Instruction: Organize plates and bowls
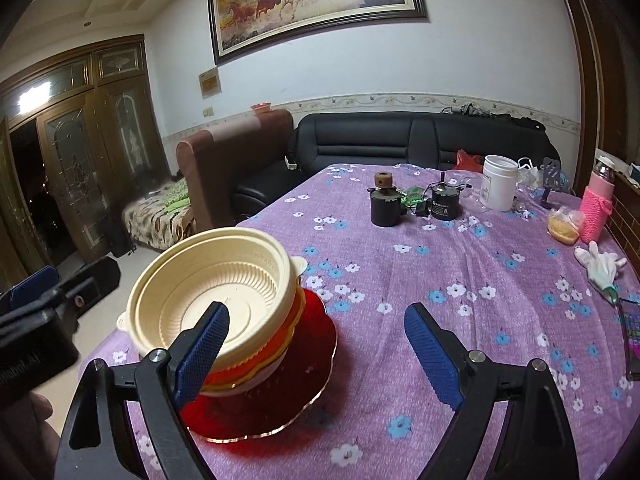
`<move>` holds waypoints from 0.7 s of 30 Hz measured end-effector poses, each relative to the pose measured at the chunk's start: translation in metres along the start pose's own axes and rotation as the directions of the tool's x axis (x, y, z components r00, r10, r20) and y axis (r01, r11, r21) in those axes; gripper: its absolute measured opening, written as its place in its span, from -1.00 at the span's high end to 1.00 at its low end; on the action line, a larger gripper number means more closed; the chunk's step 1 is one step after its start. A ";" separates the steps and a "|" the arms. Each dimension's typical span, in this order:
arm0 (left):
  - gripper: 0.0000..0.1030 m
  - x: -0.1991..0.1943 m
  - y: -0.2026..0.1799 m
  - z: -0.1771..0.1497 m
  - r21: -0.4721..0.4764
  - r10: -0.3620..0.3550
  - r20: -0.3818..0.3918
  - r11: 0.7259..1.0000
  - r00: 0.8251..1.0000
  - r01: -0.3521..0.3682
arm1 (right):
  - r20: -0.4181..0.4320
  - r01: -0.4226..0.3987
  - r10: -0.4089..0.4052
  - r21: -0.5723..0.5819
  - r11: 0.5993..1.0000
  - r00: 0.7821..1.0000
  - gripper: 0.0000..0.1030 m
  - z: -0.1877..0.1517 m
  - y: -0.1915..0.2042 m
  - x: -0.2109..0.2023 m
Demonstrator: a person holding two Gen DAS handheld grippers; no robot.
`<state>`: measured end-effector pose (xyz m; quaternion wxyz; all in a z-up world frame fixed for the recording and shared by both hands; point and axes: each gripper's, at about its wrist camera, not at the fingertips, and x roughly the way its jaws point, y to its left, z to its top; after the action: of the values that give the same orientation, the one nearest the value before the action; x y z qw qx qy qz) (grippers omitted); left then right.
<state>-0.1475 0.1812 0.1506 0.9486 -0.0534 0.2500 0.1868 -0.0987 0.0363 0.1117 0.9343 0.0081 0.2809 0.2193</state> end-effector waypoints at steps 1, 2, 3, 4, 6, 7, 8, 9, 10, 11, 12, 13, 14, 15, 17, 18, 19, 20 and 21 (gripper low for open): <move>-0.99 -0.002 -0.001 -0.002 0.010 0.003 -0.001 1.000 1.000 -0.003 | 0.002 0.003 -0.003 -0.002 1.000 1.000 -0.79 -0.001 -0.001 -0.003; -0.99 -0.004 -0.003 -0.004 0.017 0.006 0.002 1.000 1.000 -0.006 | 0.004 0.007 -0.007 -0.004 1.000 1.000 -0.80 -0.002 0.000 -0.006; -0.99 -0.006 -0.003 -0.005 0.021 0.009 0.002 1.000 1.000 -0.009 | 0.004 0.015 -0.015 -0.007 1.000 1.000 -0.80 -0.004 0.000 -0.009; -0.99 -0.008 -0.005 -0.007 0.026 0.009 0.002 1.000 1.000 -0.009 | 0.004 0.019 -0.019 -0.010 1.000 1.000 -0.80 -0.006 0.000 -0.011; -0.99 -0.011 -0.007 -0.009 0.034 0.005 -0.005 0.999 1.000 -0.005 | 0.000 0.023 -0.023 -0.008 1.000 1.000 -0.80 -0.008 0.000 -0.014; -0.99 -0.013 -0.007 -0.010 0.035 0.003 -0.005 0.999 1.000 -0.003 | -0.002 0.025 -0.025 -0.005 1.000 1.000 -0.80 -0.010 0.000 -0.016; -0.99 -0.014 -0.007 -0.011 0.036 -0.001 -0.006 0.999 1.000 0.001 | -0.003 0.027 -0.027 -0.001 1.000 1.000 -0.80 -0.012 -0.001 -0.017; -0.99 -0.016 -0.007 -0.012 0.036 -0.002 -0.007 0.999 1.000 0.002 | -0.004 0.028 -0.028 0.003 1.000 1.000 -0.80 -0.013 -0.003 -0.019; -0.99 -0.017 -0.007 -0.013 0.037 -0.002 -0.007 0.999 1.000 0.002 | -0.006 0.029 -0.029 0.008 1.000 1.000 -0.80 -0.014 -0.004 -0.020; -0.99 -0.018 -0.007 -0.014 0.039 -0.003 -0.010 0.999 1.000 0.003 | -0.009 0.031 -0.031 0.013 0.999 0.999 -0.80 -0.016 -0.004 -0.021; -0.99 -0.018 -0.007 -0.014 0.038 -0.003 -0.012 0.999 1.000 0.004 | -0.012 0.033 -0.033 0.017 0.999 0.999 -0.80 -0.017 -0.005 -0.021; -0.99 -0.019 -0.007 -0.015 0.039 -0.003 -0.016 0.999 1.000 0.004 | -0.014 0.035 -0.035 0.021 0.999 0.999 -0.80 -0.018 -0.005 -0.022; -0.99 -0.020 -0.007 -0.016 0.039 -0.003 -0.019 0.999 1.000 0.004 | -0.018 0.037 -0.037 0.024 0.999 0.999 -0.80 -0.020 -0.006 -0.023; -0.99 -0.020 -0.007 -0.017 0.040 -0.004 -0.024 0.999 1.000 0.005 | -0.021 0.039 -0.039 0.026 0.999 0.999 -0.80 -0.022 -0.006 -0.024; -0.99 -0.020 -0.007 -0.019 0.042 -0.002 -0.033 0.999 0.999 0.003 | -0.033 0.042 -0.041 0.031 0.999 0.999 -0.80 -0.025 -0.007 -0.024; -0.99 -0.020 -0.007 -0.020 0.044 -0.002 -0.039 0.999 0.999 0.003 | -0.037 0.043 -0.042 0.033 0.999 0.998 -0.80 -0.027 -0.007 -0.024; -0.99 -0.021 -0.007 -0.021 0.046 -0.002 -0.043 0.999 0.999 0.004 | -0.041 0.045 -0.044 0.035 0.998 0.998 -0.80 -0.029 -0.007 -0.025; -0.99 -0.022 -0.008 -0.022 0.047 -0.001 -0.045 0.999 0.999 0.003 | -0.043 0.047 -0.045 0.036 0.998 0.998 -0.80 -0.030 -0.008 -0.025; -0.99 -0.022 -0.008 -0.023 0.049 0.001 -0.047 0.999 0.999 0.001 | -0.046 0.048 -0.047 0.038 0.998 0.998 -0.80 -0.031 -0.008 -0.026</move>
<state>-0.1725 0.1617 0.1420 0.9435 -0.0343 0.2767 0.1791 -0.1314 0.0153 0.0982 0.9323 0.0149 0.3064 0.1916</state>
